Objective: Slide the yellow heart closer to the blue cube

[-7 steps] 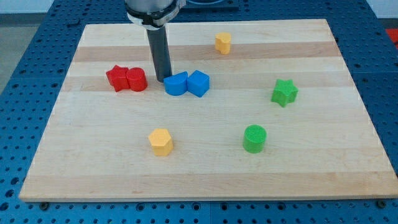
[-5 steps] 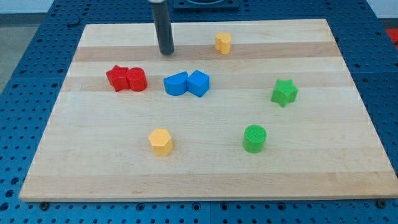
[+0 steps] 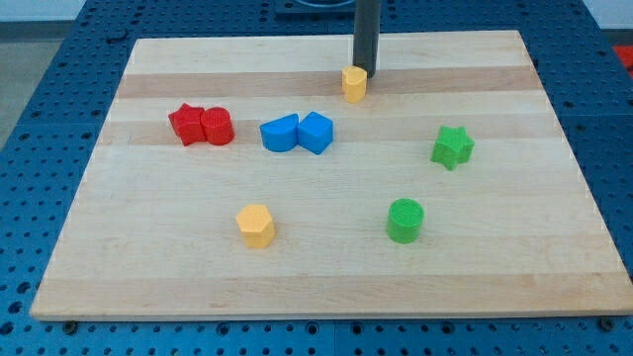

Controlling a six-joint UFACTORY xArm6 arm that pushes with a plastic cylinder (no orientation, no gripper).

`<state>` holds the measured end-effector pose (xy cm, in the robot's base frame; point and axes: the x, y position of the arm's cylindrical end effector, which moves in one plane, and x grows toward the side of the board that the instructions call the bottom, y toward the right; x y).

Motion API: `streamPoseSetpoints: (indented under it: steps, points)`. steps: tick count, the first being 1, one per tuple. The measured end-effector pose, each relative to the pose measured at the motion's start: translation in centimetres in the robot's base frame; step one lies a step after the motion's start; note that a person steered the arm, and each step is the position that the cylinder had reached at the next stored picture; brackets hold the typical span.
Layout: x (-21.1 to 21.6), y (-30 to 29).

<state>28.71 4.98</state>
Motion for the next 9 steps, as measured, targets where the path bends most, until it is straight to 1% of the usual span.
streamPoseSetpoints:
  steps: [1,3,5,8,9]
  points:
    - [2.6,-0.1]
    - [3.0,1.7]
    - [2.9,-4.6]
    - [3.2,-5.8]
    - [2.9,-8.4]
